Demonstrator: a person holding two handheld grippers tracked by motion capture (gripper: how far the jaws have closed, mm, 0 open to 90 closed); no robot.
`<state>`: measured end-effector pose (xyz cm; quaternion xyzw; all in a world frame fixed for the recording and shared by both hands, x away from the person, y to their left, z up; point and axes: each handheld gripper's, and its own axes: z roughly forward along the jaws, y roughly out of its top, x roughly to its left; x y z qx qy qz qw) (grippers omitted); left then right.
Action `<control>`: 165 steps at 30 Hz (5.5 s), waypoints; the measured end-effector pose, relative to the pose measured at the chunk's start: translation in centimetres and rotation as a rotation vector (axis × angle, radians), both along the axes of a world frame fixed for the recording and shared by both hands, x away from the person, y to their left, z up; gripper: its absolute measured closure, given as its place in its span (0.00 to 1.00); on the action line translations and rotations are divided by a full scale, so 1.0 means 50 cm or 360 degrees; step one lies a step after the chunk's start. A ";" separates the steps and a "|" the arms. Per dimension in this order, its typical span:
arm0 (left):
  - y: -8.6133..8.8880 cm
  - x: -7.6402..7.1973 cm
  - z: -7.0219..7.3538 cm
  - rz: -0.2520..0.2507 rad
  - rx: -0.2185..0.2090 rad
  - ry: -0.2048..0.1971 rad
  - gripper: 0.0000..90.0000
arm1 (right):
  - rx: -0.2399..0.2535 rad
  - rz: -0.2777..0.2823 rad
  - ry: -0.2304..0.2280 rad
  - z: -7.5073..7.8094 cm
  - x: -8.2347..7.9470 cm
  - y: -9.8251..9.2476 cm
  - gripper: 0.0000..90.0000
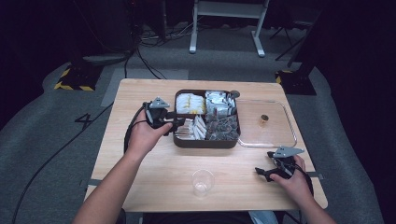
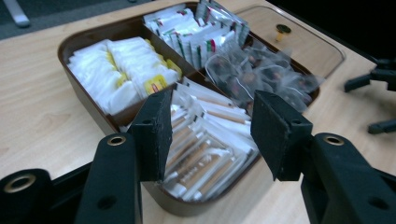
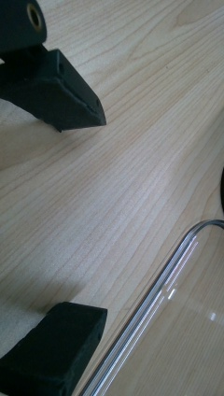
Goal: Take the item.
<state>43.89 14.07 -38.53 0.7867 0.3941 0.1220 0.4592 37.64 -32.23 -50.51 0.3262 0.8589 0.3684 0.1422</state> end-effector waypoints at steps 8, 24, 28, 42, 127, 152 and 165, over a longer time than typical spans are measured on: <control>-0.032 0.040 0.009 -0.0007 0.0046 -0.0051 0.53 | 0.0000 0.0000 0.0000 0.000 0.000 0.000 0.09; -0.100 0.130 0.011 -0.0047 0.0140 -0.0044 0.56 | 0.0000 0.0002 0.0000 0.000 0.000 0.000 0.08; -0.112 0.155 -0.002 -0.0049 0.0167 -0.0009 0.56 | 0.0000 0.0005 0.0001 0.000 0.001 0.000 0.08; -0.145 0.225 -0.052 -0.0086 0.0227 0.0120 0.63 | 0.0000 0.0015 0.0001 0.000 0.002 0.000 0.08; -0.127 0.225 0.012 -0.0196 0.0353 0.0081 1.00 | 0.0000 0.0021 0.0000 0.000 0.002 -0.001 0.09; -0.134 0.030 0.122 -0.0391 0.0226 -0.0095 1.00 | 0.0000 0.0021 0.0001 0.000 0.002 -0.001 0.09; -0.133 -0.100 0.140 -0.0466 0.0165 -0.0203 1.00 | 0.0001 0.0021 0.0001 0.000 0.002 -0.001 0.09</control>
